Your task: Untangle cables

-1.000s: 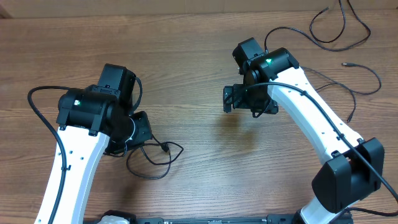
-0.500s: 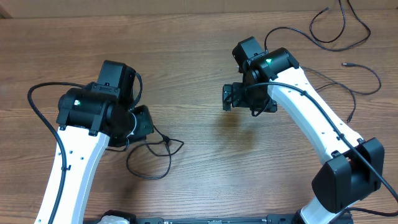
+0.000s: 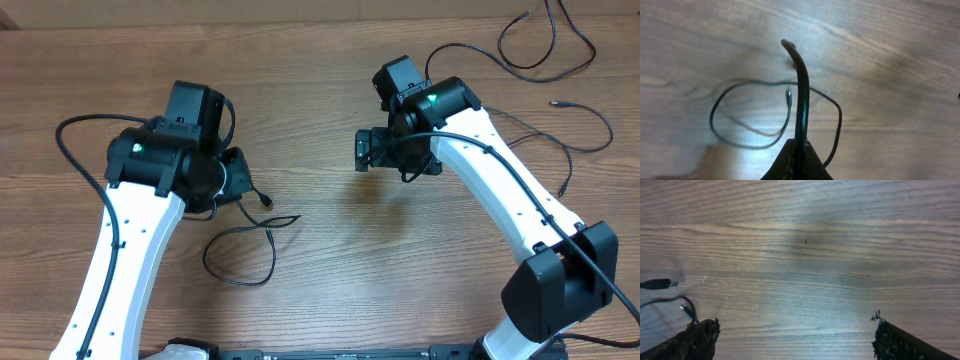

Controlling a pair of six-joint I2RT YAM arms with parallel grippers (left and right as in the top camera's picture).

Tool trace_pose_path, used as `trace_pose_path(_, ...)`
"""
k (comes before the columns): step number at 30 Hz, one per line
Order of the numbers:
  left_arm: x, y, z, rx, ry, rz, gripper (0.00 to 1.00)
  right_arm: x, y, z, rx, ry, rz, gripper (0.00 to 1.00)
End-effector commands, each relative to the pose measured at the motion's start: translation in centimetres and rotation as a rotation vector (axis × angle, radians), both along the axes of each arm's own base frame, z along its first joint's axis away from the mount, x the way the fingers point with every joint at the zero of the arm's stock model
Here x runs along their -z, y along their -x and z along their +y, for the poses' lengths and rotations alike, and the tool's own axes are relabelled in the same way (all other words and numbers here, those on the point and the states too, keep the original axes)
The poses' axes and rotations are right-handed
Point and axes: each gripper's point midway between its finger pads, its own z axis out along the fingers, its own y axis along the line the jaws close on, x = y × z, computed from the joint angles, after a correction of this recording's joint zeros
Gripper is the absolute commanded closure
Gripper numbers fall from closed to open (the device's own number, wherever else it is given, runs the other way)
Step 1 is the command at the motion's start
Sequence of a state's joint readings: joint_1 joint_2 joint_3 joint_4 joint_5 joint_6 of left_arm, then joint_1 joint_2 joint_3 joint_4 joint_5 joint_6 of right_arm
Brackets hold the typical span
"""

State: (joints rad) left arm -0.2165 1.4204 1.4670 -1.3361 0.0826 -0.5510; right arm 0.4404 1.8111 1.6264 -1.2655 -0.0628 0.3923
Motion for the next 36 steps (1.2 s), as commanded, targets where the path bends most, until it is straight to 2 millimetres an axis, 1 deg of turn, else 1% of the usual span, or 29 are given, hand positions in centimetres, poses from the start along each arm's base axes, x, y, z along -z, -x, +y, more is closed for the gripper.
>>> trace_pose_path(1,0.1,-1.5,-0.9,0.016,0.034,-0.022,0.96,-0.1,-0.2,0.5,-0.003,-0.025,-0.011,0.0)
trace_pose_path(4,0.3,-2.9,-3.1,0.127,0.118,-0.05,0.96,-0.2,-0.6,0.8,-0.003,-0.034,-0.028,0.0)
trace_pose_path(6,0.5,-3.5,-3.9,0.164,0.154,-0.057,0.96,-0.2,-0.7,0.8,-0.003,-0.036,-0.032,0.0)
trace_pose_path(10,1.8,-4.9,-4.5,0.169,0.168,-0.046,0.95,-0.3,-0.9,0.9,-0.003,-0.039,-0.039,0.0)
trace_pose_path(12,2.8,-5.3,-4.6,0.171,0.165,-0.026,0.91,-0.3,-1.0,0.9,-0.003,-0.041,-0.042,0.0)
trace_pose_path(15,4.4,-5.6,-4.7,0.177,0.156,0.021,0.69,-0.3,-1.0,0.9,-0.003,-0.041,-0.042,0.0)
trace_pose_path(17,5.5,-5.7,-4.7,0.174,0.151,0.054,0.58,-0.3,-0.9,0.9,-0.003,-0.041,-0.041,0.0)
trace_pose_path(18,5.8,-5.7,-4.7,0.174,0.15,0.065,0.54,-0.3,-0.9,0.9,-0.003,-0.041,-0.041,0.0)
trace_pose_path(19,6.1,-5.7,-4.7,0.177,0.148,0.07,0.48,-0.3,-0.9,0.9,-0.003,-0.041,-0.041,0.0)
trace_pose_path(20,6.1,-5.8,-4.6,0.184,0.146,0.069,0.38,-0.3,-0.9,1.0,-0.004,-0.043,-0.04,0.0)
trace_pose_path(21,6.1,-5.8,-4.6,0.2,0.143,0.063,0.24,-0.3,-0.9,1.0,-0.004,-0.045,-0.038,0.0)
trace_pose_path(23,5.7,-5.9,-4.5,0.22,0.139,0.049,0.02,-0.3,-0.8,1.2,-0.007,-0.055,-0.032,0.0)
trace_pose_path(24,5.5,-5.9,-4.5,0.22,0.139,0.045,0.0,-0.3,-0.7,1.2,-0.008,-0.06,-0.03,0.0)
trace_pose_path(27,4.7,-5.9,-4.0,0.205,0.14,0.045,0.0,-0.3,-0.7,1.3,-0.008,-0.063,-0.03,0.0)
trace_pose_path(36,-1.0,-5.5,-1.5,0.145,0.13,0.031,0.0,-0.3,-0.7,1.4,-0.01,-0.071,-0.028,0.0)
